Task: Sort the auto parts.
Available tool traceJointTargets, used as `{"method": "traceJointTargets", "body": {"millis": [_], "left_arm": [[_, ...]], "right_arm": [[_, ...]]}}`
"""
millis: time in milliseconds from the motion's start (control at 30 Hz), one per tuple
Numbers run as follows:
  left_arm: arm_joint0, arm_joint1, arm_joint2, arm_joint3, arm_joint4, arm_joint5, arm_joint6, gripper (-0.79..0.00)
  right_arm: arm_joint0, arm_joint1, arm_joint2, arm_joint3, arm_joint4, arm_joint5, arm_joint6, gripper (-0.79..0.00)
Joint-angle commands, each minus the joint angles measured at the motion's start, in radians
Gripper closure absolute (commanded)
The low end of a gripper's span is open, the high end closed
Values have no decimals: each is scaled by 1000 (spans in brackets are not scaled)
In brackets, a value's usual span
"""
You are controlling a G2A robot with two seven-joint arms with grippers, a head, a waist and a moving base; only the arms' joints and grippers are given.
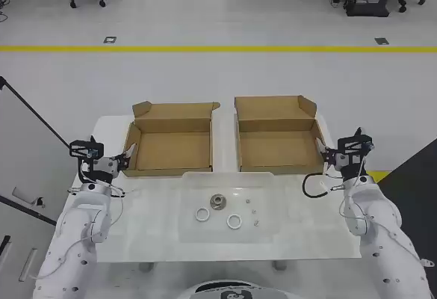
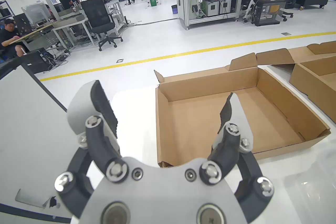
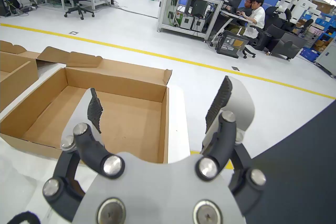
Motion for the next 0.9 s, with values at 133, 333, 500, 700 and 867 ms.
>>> {"method": "traceJointTargets", "body": {"millis": [133,333,500,700,867], "left_arm": [[0,0,0,0,0,0,0,-785],[0,0,0,0,0,0,0,-785],[0,0,0,0,0,0,0,-785],[0,0,0,0,0,0,0,-785],[0,0,0,0,0,0,0,-785]], "right_arm": [[-18,16,71,-134,-4,-195,102,-785],[3,37,141,-284,70,-446,325,-785],[63,53,148,-339,171,-598,563,-785],[182,72,76,-343,322,-688,872,-785],[296,85,-35,-320,447,-689,1091,-785]]}}
